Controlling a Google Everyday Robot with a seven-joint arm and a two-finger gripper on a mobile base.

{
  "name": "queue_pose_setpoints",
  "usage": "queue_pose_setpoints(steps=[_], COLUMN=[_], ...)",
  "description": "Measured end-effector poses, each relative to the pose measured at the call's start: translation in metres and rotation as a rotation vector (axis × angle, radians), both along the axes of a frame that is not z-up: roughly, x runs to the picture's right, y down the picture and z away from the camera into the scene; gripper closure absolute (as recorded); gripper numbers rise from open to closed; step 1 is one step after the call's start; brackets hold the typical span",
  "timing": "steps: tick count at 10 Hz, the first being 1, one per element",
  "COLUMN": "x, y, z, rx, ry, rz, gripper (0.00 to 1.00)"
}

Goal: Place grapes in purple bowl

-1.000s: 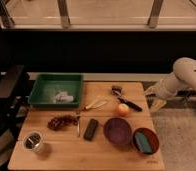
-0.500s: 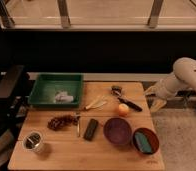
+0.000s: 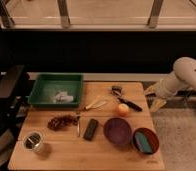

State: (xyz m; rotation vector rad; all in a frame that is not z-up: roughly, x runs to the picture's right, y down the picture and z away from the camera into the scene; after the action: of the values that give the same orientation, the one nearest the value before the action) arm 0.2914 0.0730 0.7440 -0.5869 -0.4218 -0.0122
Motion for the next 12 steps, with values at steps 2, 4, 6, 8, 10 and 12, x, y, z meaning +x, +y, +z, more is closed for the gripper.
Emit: queue_pose_setpoints(steps=[2,4,6,8,10,12], x=[-0.028,-0.066,-0.124,-0.165,-0.218,-0.266], y=[-0.004,-0.007,-0.009,-0.008,-0.003,0.009], z=[0.004,0.007,0.01,0.011,0.011,0.006], rx=[0.003,0.01,0.019,0.021,0.015,-0.003], ry=[-0.06,-0.112,-0.184,-0.244,-0.326,-0.414], rz=[-0.009,-0.027,-0.067,-0.102,-0.154,-0.202], gripper=[0.34,0.34,0.34,0.34,0.34,0.34])
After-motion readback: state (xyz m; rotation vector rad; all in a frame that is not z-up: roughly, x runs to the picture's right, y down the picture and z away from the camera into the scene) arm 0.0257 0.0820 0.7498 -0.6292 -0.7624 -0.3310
